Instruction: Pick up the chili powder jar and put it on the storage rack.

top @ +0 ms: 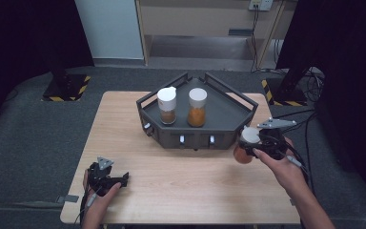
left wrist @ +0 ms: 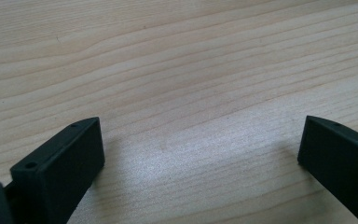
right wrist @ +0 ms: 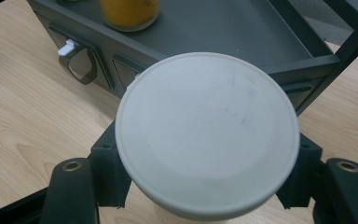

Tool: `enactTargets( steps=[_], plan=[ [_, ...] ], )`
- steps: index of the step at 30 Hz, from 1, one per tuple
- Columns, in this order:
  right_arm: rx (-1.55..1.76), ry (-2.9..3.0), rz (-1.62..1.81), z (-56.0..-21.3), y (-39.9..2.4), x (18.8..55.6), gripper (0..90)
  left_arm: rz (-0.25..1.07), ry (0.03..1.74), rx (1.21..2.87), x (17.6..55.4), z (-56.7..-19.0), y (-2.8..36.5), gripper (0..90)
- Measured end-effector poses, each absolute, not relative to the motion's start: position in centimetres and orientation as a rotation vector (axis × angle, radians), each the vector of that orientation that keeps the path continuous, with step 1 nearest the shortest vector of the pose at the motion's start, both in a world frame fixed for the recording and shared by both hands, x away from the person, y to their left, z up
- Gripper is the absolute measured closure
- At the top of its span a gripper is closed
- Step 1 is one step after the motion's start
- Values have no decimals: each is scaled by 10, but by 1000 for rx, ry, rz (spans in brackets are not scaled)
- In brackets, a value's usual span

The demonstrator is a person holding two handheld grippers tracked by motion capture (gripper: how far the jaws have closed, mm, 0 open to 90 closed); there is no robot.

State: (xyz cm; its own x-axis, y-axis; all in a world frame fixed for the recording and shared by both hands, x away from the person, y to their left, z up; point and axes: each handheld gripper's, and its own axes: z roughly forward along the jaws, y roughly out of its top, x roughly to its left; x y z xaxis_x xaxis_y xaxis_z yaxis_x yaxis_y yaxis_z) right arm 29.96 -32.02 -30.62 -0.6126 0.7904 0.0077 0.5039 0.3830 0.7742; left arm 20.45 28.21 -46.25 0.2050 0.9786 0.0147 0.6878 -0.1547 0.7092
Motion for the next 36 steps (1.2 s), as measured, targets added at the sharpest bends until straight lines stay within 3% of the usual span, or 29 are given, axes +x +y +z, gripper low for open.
enactTargets(
  steps=[36],
  plan=[
    [1064, 2291, 1091, -251, -301, 304, 340, 657, 1540, 1914, 206, -463, 282, 0]
  ],
)
